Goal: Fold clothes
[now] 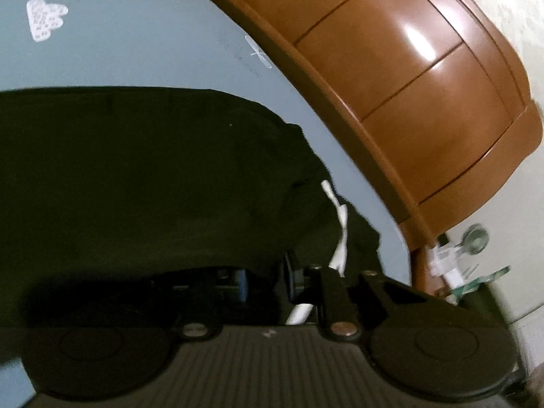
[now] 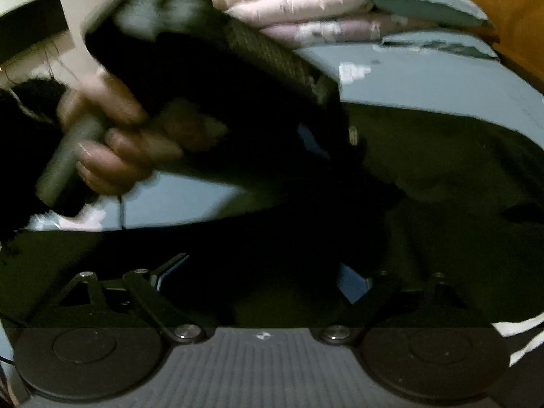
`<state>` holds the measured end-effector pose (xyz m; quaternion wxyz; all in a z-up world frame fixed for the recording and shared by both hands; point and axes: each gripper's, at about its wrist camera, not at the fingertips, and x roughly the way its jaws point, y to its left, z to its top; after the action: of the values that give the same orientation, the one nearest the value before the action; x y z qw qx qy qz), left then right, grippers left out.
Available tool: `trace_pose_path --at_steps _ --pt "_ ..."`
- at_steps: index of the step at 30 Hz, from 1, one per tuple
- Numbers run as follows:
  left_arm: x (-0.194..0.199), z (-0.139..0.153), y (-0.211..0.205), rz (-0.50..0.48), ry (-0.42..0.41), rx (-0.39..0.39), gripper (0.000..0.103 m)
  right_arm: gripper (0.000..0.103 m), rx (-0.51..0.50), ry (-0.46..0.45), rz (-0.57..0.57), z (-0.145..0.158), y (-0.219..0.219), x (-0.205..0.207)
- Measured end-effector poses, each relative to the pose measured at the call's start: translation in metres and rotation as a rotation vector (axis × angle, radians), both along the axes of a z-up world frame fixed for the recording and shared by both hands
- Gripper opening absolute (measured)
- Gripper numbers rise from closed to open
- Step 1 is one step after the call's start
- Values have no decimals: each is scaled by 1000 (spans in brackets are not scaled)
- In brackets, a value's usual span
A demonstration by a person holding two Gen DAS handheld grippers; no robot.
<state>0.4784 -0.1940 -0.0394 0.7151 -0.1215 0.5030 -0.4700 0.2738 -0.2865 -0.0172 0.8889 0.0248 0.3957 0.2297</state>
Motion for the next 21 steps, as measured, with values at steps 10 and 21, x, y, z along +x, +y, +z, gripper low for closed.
trace_pose_path --at_steps 10,21 --pt "-3 -4 -4 14 3 39 27 89 0 -63 -1 5 12 12" --pt "-28 -16 54 106 54 131 50 89 -12 5 -44 6 0 -2"
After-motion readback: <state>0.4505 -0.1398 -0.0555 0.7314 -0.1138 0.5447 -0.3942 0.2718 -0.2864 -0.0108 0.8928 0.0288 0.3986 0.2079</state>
